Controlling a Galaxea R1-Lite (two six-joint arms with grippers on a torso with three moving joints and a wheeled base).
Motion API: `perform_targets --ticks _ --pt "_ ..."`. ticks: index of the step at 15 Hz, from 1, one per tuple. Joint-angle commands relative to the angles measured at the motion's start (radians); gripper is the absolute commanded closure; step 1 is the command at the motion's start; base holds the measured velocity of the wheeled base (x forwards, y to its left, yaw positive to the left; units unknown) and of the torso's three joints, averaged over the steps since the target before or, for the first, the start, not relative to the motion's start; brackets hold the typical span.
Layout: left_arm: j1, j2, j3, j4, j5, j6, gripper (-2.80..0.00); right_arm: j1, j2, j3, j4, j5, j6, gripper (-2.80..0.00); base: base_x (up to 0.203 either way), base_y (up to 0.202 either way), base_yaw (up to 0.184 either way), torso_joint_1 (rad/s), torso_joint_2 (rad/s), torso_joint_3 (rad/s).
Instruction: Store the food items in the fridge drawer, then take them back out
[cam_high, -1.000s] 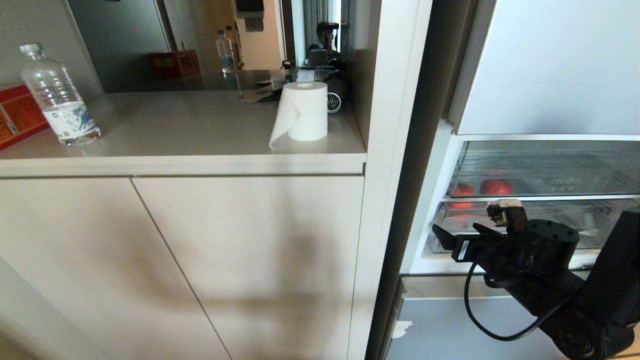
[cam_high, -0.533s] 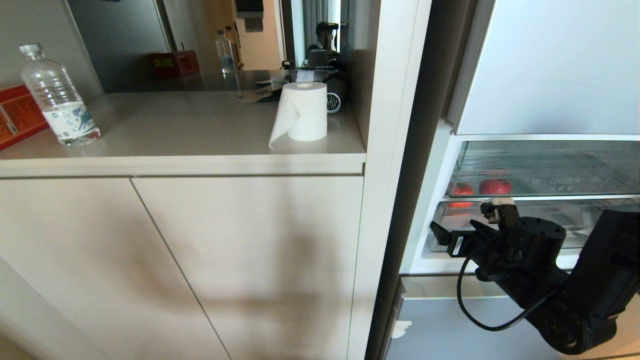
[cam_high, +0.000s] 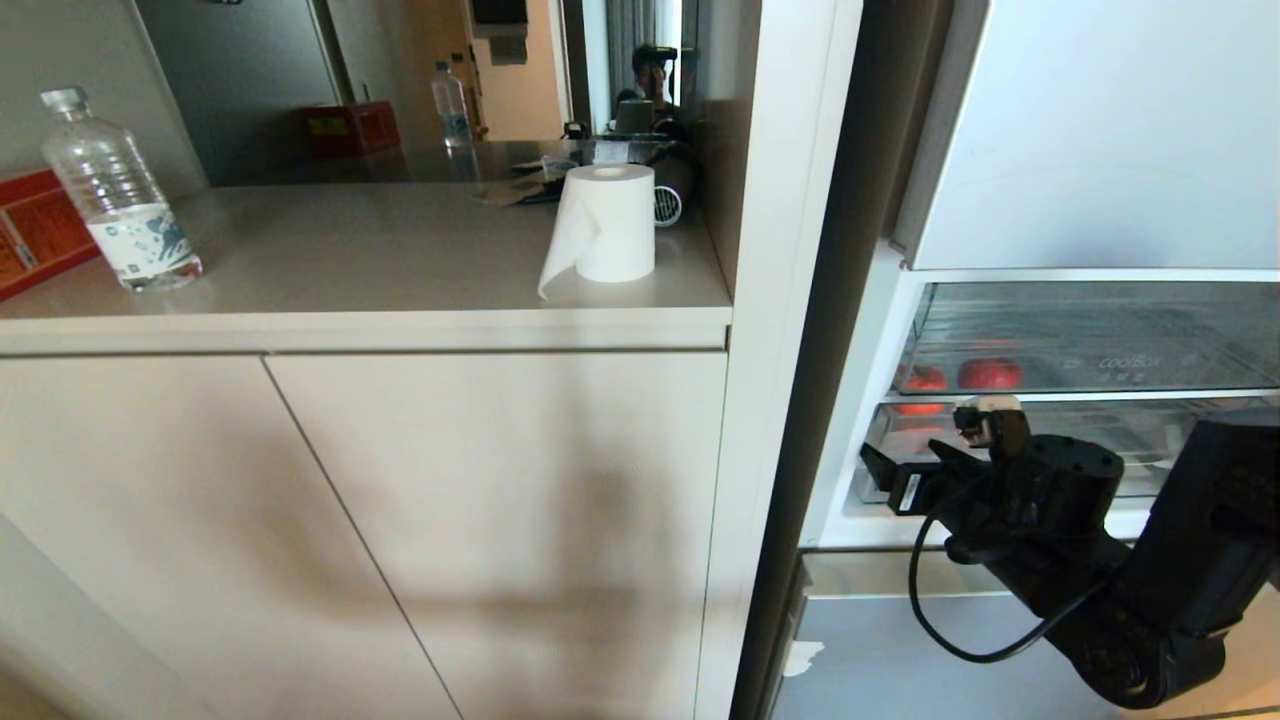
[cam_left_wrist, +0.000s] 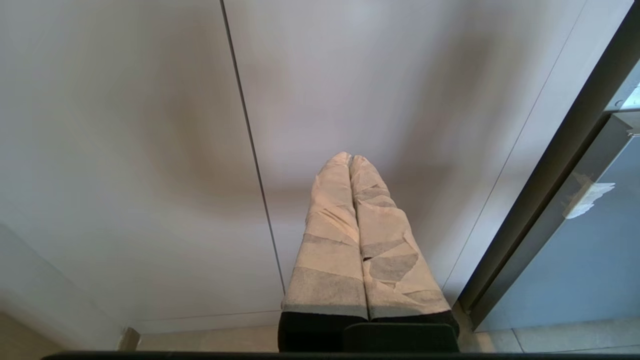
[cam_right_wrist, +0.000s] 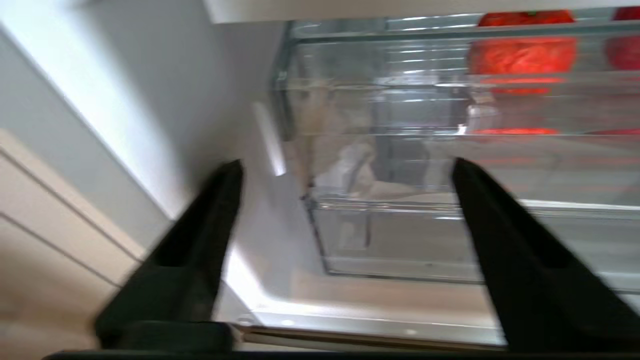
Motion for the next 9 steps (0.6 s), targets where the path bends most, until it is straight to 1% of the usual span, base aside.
perform_targets --ticks 1,4,9 --pt "-0.001 0.001 0.000 0.000 0.000 0.000 0.00 0.011 0.004 -0.012 -0.008 -0.004 0.000 0.00 0.000 0.000 0.000 0.000 0.00 0.000" --pt "-0.001 0.001 0.000 0.000 0.000 0.001 0.00 0.030 0.003 -0.024 -0.008 -0.006 0.000 0.00 0.000 0.000 0.000 0.000 0.00 0.000" --pt "-0.001 0.001 0.000 0.000 0.000 0.000 0.00 0.035 0.003 -0.025 -0.008 -0.007 -0.001 0.00 0.000 0.000 0.000 0.000 0.00 0.000"
